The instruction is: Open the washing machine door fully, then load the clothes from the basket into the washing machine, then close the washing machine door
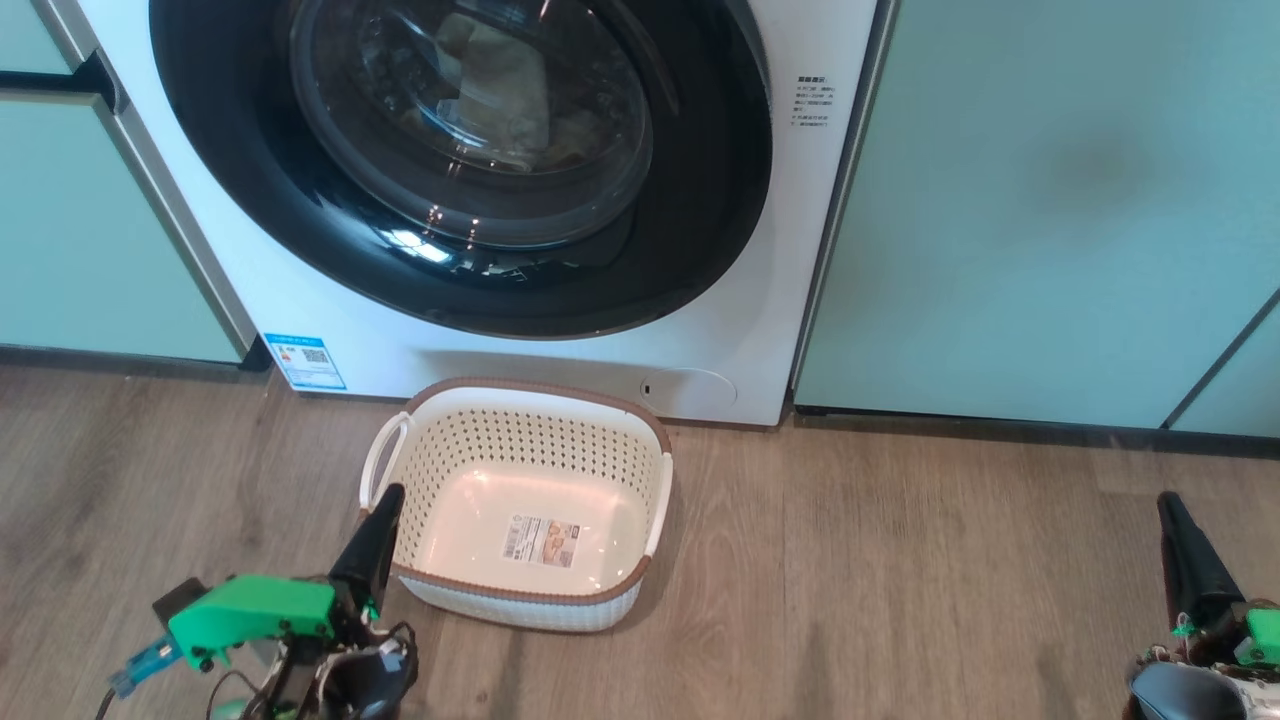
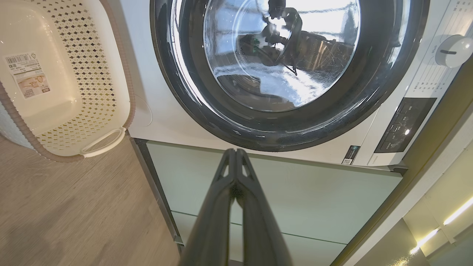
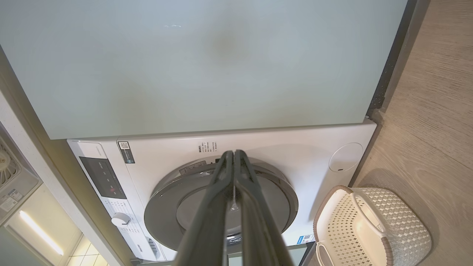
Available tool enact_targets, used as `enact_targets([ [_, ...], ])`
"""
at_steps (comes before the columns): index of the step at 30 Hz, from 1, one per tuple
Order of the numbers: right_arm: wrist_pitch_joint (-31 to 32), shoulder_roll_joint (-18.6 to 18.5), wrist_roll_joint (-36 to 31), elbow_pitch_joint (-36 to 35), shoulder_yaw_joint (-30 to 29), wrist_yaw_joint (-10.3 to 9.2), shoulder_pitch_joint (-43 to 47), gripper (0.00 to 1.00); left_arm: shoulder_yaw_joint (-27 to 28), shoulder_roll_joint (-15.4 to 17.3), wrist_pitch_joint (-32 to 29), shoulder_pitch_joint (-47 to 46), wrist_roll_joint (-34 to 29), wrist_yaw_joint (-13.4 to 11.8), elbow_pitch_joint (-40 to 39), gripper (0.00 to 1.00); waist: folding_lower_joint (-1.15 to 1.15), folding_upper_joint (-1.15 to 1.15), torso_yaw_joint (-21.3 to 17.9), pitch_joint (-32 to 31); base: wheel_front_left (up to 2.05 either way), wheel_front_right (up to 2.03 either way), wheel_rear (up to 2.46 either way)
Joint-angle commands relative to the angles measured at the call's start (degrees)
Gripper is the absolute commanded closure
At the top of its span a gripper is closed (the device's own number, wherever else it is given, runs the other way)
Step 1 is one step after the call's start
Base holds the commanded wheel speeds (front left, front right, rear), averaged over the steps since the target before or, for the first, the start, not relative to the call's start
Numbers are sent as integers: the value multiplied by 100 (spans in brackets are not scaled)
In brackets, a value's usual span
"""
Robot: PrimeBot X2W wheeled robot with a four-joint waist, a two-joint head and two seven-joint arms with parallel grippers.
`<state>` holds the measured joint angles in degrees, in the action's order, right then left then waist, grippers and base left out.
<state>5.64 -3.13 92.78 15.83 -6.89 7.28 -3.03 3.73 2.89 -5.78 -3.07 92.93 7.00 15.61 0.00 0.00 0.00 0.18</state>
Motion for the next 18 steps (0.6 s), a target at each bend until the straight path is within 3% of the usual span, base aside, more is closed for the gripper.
enact_targets([
  [1, 37, -20, -12, -183, 96, 21, -310, 100, 225, 40, -27, -307, -32, 48, -158, 100, 0, 0, 0, 0, 0, 0, 0],
  [18, 49, -10, -24, -183, 82, 21, -311, 100, 239, 30, -38, -308, -43, 48, -157, 100, 0, 0, 0, 0, 0, 0, 0],
])
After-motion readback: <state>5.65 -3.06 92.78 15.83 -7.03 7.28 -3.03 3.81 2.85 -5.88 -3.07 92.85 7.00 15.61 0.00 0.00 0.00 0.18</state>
